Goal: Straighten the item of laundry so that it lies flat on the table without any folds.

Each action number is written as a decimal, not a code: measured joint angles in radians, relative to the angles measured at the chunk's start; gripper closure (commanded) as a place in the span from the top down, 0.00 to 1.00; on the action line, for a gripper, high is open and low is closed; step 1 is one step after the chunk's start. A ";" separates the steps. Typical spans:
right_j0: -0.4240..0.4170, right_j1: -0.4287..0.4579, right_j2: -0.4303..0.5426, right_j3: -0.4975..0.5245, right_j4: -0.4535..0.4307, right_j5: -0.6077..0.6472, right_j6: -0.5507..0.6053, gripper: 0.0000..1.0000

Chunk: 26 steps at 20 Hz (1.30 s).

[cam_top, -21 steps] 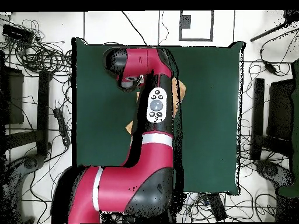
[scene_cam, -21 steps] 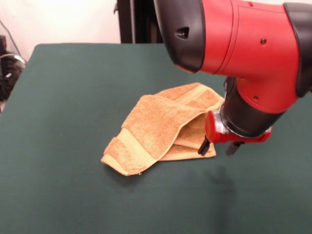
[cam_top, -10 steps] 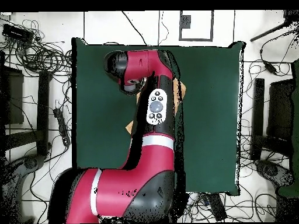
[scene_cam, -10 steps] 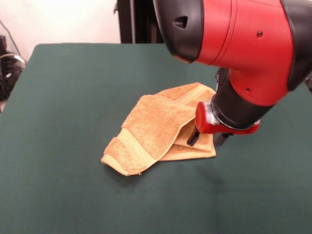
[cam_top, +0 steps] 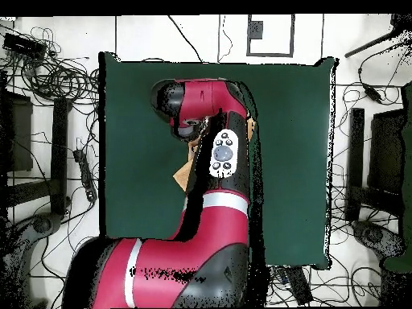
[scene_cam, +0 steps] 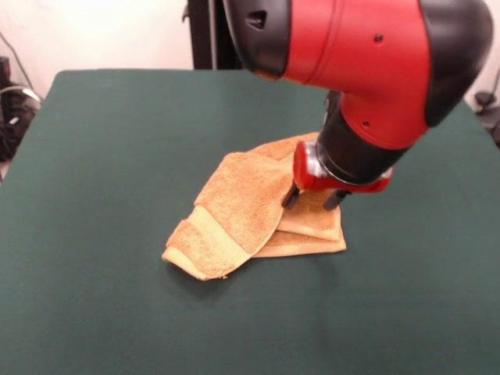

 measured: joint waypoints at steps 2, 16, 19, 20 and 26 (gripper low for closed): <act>-0.006 -0.014 0.001 0.038 0.001 -0.034 0.000 1.00; -0.028 -0.064 0.008 0.185 0.010 -0.211 0.000 1.00; -0.028 -0.064 0.008 0.188 0.010 -0.211 0.000 1.00; -0.028 -0.064 0.008 0.188 0.010 -0.211 0.000 1.00; -0.026 -0.064 0.008 0.189 0.010 -0.211 0.000 1.00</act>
